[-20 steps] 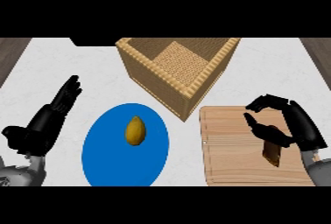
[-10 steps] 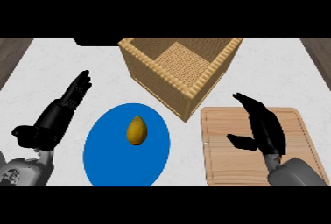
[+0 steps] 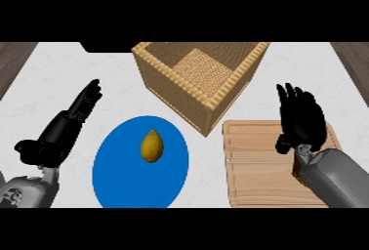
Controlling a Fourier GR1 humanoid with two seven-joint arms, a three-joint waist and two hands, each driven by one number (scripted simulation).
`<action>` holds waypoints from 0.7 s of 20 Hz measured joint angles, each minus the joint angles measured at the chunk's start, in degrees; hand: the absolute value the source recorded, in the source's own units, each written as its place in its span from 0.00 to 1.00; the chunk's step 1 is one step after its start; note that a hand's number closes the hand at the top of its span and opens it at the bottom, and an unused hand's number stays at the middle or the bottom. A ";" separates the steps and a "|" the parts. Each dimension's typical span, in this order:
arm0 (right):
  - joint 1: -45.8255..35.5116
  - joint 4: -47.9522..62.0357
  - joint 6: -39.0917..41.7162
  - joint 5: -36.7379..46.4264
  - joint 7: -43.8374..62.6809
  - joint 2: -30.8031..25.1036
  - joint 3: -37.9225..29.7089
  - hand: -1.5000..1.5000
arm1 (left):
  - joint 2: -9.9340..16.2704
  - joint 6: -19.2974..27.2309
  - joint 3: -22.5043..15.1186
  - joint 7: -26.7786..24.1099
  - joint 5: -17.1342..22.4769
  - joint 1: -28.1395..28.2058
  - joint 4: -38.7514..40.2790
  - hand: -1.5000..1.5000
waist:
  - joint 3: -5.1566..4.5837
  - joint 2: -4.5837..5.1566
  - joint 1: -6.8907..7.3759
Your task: Pick the sweet potato from the cutting board and place it in the basket
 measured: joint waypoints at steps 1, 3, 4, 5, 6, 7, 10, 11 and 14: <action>-0.92 -0.80 4.30 -1.20 2.44 0.38 -0.05 0.00 | -0.02 -0.12 0.03 -0.14 0.07 0.28 0.11 0.50 | 0.02 0.00 -0.01; -2.92 -2.55 11.67 -3.88 6.71 2.31 -0.20 0.00 | -0.52 0.24 -0.19 -0.09 -0.27 0.05 0.28 0.50 | 0.09 0.04 -0.13; -3.69 -3.42 14.53 -5.31 7.99 3.26 -0.47 0.00 | -0.47 0.25 0.00 0.20 -0.24 -0.31 0.32 0.50 | 0.12 0.06 -0.21; -4.34 -4.40 17.09 -6.81 9.05 4.09 -0.90 0.00 | -0.06 -0.13 0.55 0.21 0.10 -0.54 0.55 0.50 | 0.14 0.05 -0.33; -4.79 -5.30 19.19 -8.29 9.90 4.87 -1.40 0.00 | -0.13 -0.17 0.73 0.07 0.10 -0.74 1.02 0.50 | 0.17 0.08 -0.50; -5.49 -5.95 21.05 -9.86 10.52 5.38 -2.35 0.00 | -0.49 -0.01 0.50 0.25 -0.05 -0.80 1.01 0.50 | 0.22 0.11 -0.54; -5.95 -9.84 25.03 -13.44 12.28 5.92 -4.54 0.00 | -0.29 -0.42 0.93 0.53 0.31 -0.42 0.67 0.50 | 0.28 0.02 -0.89; -5.92 -11.04 25.94 -14.35 12.86 6.02 -5.15 0.00 | -0.25 -0.31 1.05 0.73 0.30 -0.09 0.26 0.50 | 0.30 -0.04 -0.93; -5.75 -13.97 28.50 -16.45 13.82 5.30 -7.22 0.00 | -0.70 -0.19 1.02 0.77 0.11 -0.21 0.15 0.50 | 0.34 0.00 -1.19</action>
